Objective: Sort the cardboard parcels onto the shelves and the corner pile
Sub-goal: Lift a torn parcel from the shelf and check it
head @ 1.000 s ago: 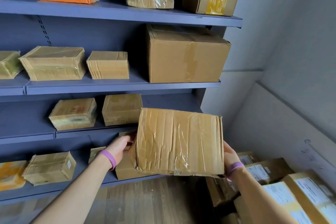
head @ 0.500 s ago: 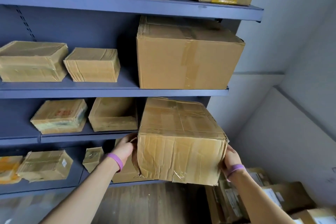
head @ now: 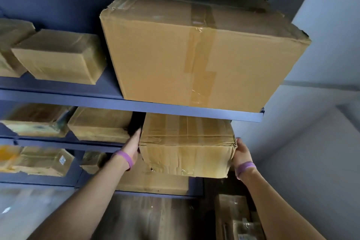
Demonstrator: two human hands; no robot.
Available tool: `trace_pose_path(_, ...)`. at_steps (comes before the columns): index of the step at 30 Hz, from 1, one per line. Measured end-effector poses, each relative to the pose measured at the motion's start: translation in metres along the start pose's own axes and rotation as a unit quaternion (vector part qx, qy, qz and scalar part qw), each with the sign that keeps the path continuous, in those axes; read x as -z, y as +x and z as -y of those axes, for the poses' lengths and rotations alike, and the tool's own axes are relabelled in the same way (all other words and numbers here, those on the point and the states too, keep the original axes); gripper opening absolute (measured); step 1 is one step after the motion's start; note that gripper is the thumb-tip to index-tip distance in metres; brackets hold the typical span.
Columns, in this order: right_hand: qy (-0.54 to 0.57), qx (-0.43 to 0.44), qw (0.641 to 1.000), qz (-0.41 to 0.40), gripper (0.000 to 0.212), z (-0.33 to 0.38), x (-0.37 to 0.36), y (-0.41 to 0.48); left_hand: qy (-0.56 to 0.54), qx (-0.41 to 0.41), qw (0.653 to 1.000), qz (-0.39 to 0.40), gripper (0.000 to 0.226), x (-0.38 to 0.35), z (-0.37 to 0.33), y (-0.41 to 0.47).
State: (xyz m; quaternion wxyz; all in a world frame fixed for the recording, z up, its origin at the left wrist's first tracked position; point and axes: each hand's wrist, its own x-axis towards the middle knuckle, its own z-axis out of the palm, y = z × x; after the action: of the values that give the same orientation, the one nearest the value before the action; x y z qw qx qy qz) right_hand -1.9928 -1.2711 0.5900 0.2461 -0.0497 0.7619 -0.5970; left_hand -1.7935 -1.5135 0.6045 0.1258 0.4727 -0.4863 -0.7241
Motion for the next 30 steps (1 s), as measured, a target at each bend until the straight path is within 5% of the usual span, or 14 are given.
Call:
trace_pose_path(10, 0.019, -0.070, 0.997, 0.015, 0.044, -0.012, -0.010, 0.052, -0.021, -0.001, 1.000, 0.011, 0.049, -0.028, -0.010, 0.048)
trace_pose_path(19, 0.068, -0.082, 0.994, -0.003, 0.031, -0.009, -0.018, 0.063, -0.089, -0.005, 0.996, -0.005, 0.039, -0.036, -0.008, 0.068)
trace_pose_path(30, 0.027, -0.189, 0.975, -0.117, 0.034, -0.031, -0.022, 0.023, -0.091, 0.058, 0.993, -0.037, 0.057, -0.007, 0.017, 0.027)
